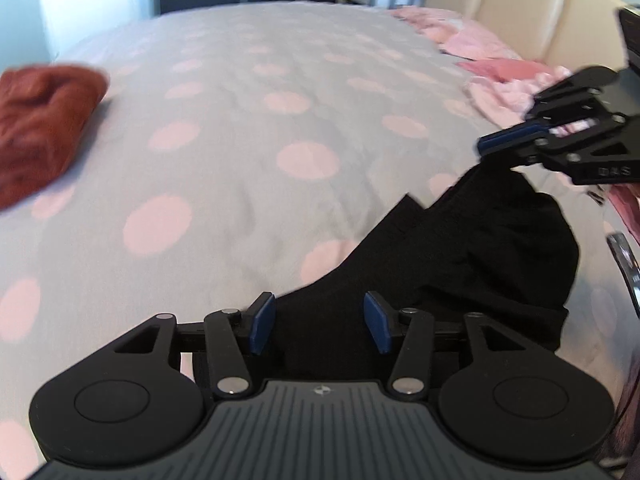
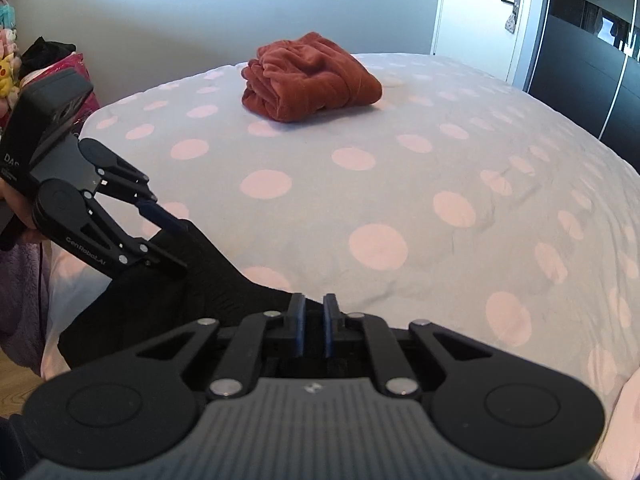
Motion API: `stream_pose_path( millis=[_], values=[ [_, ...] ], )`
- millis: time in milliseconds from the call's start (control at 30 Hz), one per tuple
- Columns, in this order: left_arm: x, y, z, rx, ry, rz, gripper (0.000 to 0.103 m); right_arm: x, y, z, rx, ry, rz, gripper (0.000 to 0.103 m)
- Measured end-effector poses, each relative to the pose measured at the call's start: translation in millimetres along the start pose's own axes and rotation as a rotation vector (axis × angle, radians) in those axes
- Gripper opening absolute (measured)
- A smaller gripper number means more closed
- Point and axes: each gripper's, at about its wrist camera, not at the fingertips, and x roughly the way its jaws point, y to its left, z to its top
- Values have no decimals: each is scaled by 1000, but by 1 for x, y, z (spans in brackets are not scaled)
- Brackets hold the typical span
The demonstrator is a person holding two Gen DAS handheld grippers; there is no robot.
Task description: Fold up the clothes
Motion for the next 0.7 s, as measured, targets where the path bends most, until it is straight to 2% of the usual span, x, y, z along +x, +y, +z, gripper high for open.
stream_pose_path(
  millis=[100,200,400,433,533,567,633,700],
  values=[
    [4,-10,3,107,-2,-22,47,2,0,-2,8,10,3,11],
    [15,-18,4,185,25,8,47,4,-1,-5,18,18,4,11],
    [30,-17,6,239,63,-11,50,3,-3,-7,25,21,9,11],
    [31,-15,7,238,70,-17,53,3,-3,-8,25,23,8,11],
    [33,-6,8,197,92,-58,52,3,-3,-10,29,26,10,11],
    [34,-5,8,186,97,-59,43,4,-3,-11,29,30,9,11],
    [34,-1,7,173,111,-54,15,6,-3,-13,26,39,4,11],
    [30,2,8,160,98,-56,2,7,-4,-14,28,43,0,11]
  ],
)
